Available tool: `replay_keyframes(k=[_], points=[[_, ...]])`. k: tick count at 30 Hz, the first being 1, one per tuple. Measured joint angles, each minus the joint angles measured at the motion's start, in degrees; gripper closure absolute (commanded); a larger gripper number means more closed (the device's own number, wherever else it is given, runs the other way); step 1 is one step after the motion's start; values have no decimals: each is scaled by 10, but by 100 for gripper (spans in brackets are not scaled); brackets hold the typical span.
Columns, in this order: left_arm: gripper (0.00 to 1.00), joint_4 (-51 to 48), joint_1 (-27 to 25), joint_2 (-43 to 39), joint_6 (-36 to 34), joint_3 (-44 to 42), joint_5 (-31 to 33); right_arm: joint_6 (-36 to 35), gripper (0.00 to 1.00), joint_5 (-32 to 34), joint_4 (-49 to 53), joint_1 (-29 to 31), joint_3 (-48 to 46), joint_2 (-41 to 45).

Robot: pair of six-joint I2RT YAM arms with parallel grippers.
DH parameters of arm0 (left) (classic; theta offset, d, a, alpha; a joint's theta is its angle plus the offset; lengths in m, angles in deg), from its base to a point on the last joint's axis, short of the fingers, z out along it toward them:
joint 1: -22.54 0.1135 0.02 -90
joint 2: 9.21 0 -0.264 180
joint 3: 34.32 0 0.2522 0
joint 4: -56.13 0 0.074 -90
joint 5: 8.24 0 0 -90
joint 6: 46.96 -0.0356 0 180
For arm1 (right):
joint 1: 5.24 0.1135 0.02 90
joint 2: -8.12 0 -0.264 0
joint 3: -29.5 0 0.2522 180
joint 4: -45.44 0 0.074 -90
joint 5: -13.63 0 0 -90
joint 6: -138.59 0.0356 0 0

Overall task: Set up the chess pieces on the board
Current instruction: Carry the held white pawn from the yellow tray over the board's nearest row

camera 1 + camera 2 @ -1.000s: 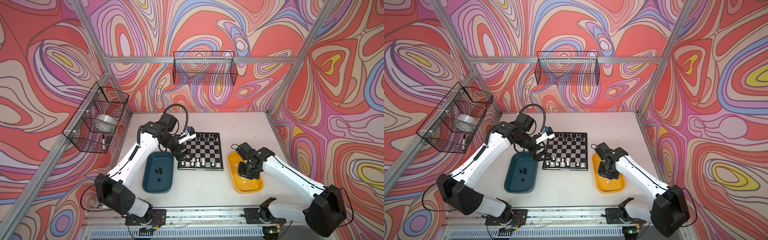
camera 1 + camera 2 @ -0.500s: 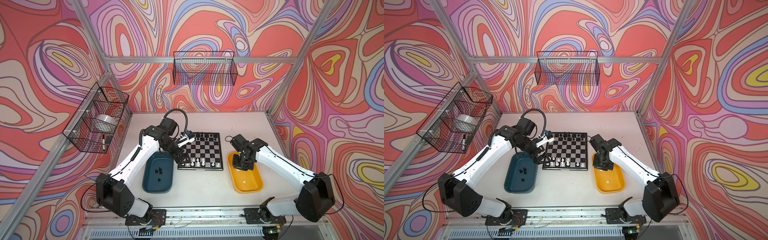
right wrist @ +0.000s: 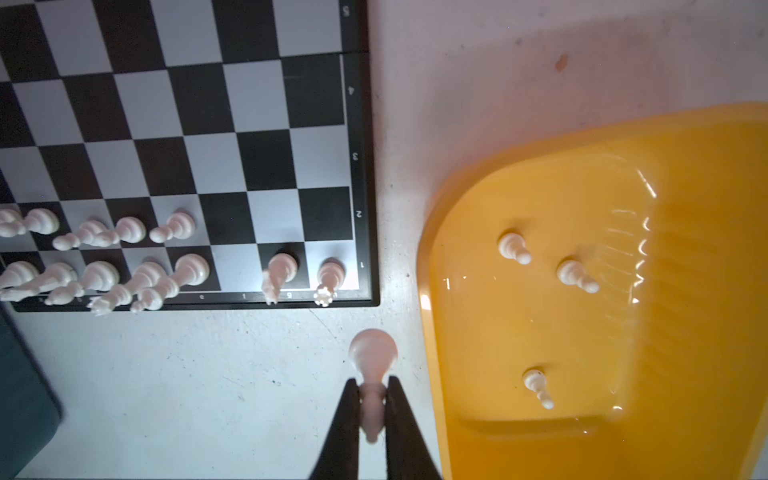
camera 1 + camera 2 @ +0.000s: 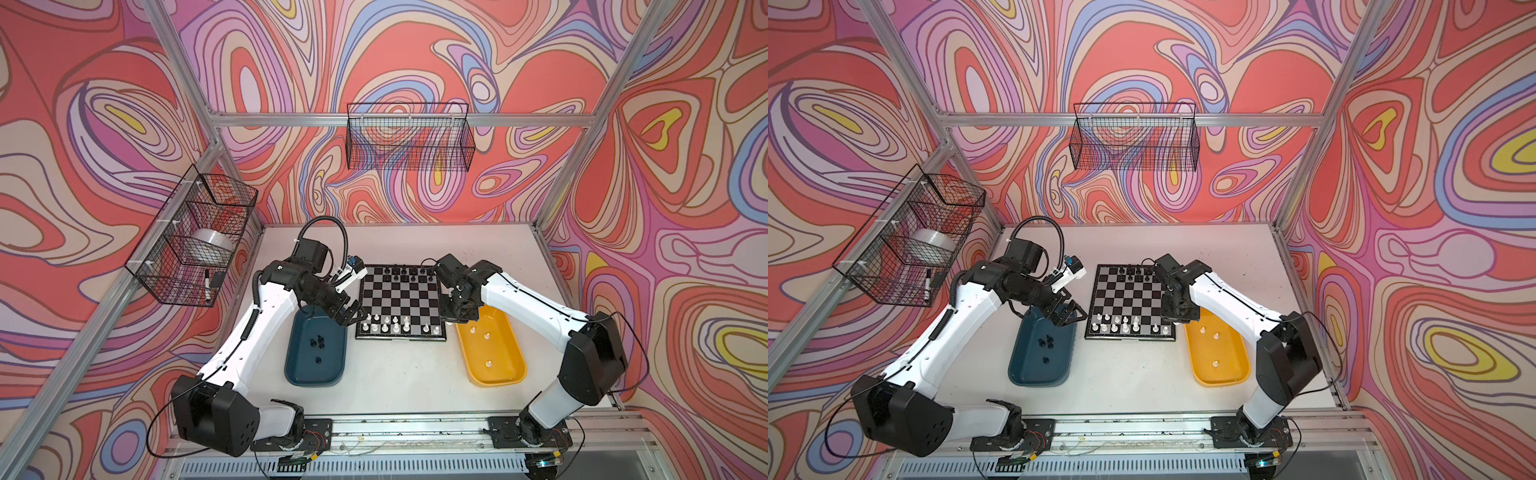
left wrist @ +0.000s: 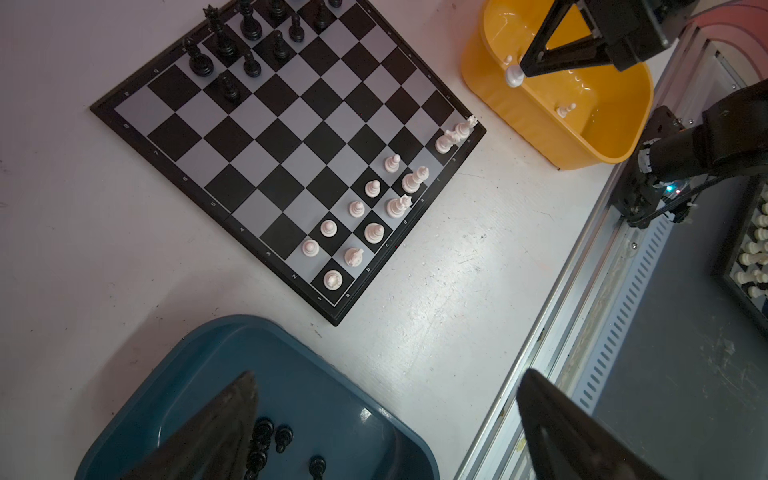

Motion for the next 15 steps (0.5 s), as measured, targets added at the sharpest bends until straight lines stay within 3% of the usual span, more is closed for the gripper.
replay_keyframes(k=[15], points=[[2, 4, 21, -3, 5, 2, 1, -21, 89, -28, -31, 45, 63, -104]])
